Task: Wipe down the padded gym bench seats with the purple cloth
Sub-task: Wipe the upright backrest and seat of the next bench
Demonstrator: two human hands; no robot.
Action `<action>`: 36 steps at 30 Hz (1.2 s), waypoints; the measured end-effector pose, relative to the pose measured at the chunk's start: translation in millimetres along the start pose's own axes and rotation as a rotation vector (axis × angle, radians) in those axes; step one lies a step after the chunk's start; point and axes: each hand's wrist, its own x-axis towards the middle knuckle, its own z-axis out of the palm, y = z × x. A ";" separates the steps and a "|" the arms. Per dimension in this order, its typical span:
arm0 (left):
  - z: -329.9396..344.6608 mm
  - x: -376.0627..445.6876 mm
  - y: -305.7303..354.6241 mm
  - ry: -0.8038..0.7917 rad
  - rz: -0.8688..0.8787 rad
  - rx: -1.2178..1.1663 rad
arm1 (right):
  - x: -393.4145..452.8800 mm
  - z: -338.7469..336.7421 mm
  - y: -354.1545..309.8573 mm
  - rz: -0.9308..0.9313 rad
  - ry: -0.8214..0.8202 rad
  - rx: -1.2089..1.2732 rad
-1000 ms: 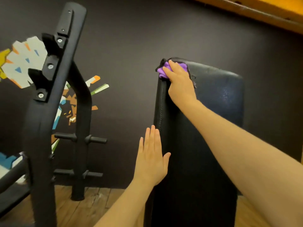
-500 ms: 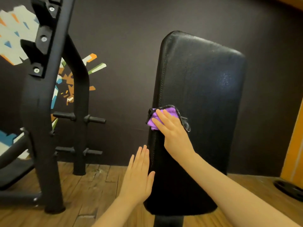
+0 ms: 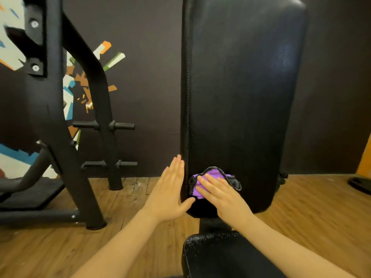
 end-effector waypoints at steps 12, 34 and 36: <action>-33.4 70.4 61.9 0.222 0.064 0.403 | -16.2 -16.9 58.6 -0.240 -0.061 -0.081; -83.8 226.7 116.7 0.384 0.091 0.713 | 96.7 -171.3 319.4 0.607 0.865 0.768; -81.1 227.2 115.0 0.402 0.108 0.725 | 111.8 -170.4 325.5 0.642 0.776 0.793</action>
